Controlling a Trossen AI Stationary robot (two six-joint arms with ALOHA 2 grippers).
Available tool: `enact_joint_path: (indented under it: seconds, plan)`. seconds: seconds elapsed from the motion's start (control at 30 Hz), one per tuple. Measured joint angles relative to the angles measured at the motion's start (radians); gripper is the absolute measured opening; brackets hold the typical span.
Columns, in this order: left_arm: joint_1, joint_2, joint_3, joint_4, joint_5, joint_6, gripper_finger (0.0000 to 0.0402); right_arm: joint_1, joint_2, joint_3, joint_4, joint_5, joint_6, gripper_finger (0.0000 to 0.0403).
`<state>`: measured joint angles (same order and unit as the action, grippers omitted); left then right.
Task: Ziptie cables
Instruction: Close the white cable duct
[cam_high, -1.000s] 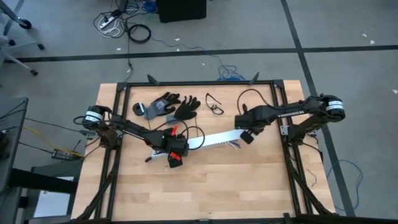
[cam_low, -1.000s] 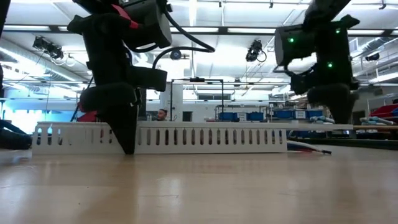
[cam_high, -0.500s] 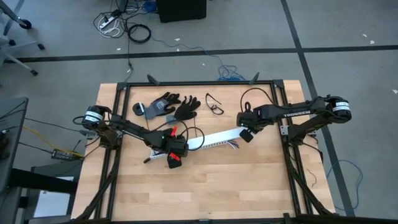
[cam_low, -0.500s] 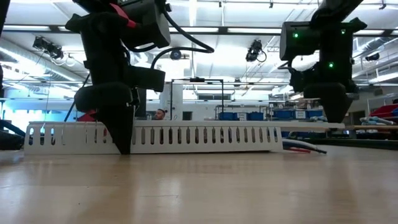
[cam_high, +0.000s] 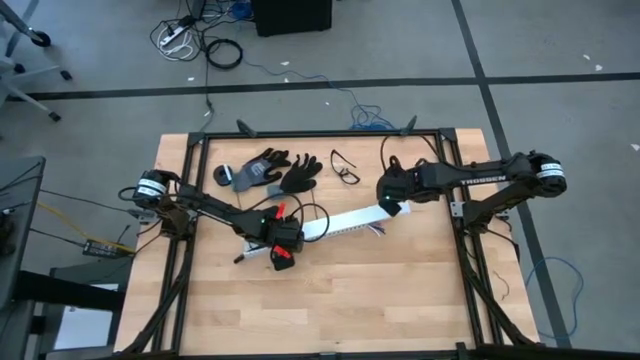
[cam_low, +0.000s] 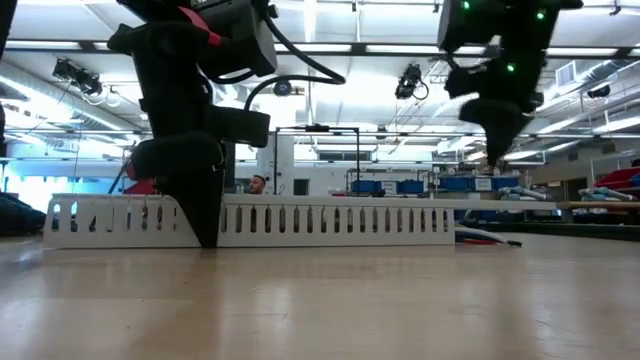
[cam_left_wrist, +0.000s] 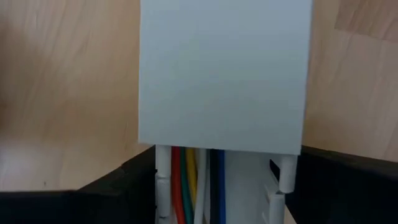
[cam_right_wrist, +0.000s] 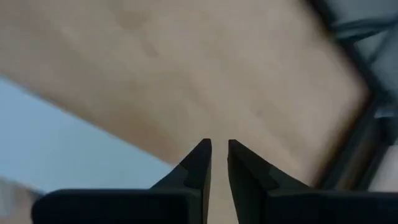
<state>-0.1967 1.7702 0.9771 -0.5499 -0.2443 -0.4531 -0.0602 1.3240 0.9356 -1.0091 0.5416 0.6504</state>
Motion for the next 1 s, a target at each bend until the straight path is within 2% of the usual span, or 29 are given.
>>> enact_joint_path:
  seconds: [0.03,0.1,0.2,0.27,0.33,0.4,0.53,0.7,0.9,1.0]
  plan:
    - [0.0,0.0,0.0,0.0,0.0,-0.008,0.0253,0.003,0.001,0.013,-0.003,0.022,-0.014,0.0047]
    - [0.0,0.0,-0.001,0.006,0.0,-0.028,0.0253,0.009,-0.002,0.033,0.107,0.009,-0.081,0.0047]
    - [0.0,0.001,-0.003,0.07,-0.007,-0.075,0.0253,0.017,-0.004,0.03,0.322,-0.185,-0.243,0.0049]
    - [0.001,0.007,-0.001,0.188,-0.005,-0.1,0.0253,0.025,-0.002,0.03,0.464,-0.328,-0.341,0.005]
    - [0.002,0.009,-0.001,0.252,0.005,-0.091,0.0253,0.034,-0.002,0.03,0.567,-0.427,-0.414,0.0051]
    - [-0.005,0.009,-0.005,0.349,0.021,-0.018,0.0255,0.042,-0.002,0.03,0.63,-0.49,-0.458,0.0051]
    - [-0.039,0.003,0.001,0.501,-0.019,0.169,0.0259,0.054,-0.002,0.022,0.646,-0.541,-0.472,0.0052]
    - [-0.047,0.003,-0.001,0.495,-0.002,0.219,0.0277,0.093,-0.002,-0.028,0.657,-0.552,-0.495,0.0066]
    - [-0.048,0.003,0.0,0.479,-0.027,0.215,0.0305,0.137,-0.001,-0.1,0.804,-0.562,-0.538,0.0143]
    - [-0.048,-0.001,0.023,0.364,-0.034,0.247,0.0313,0.164,-0.001,-0.134,0.934,-0.563,-0.567,0.0193]
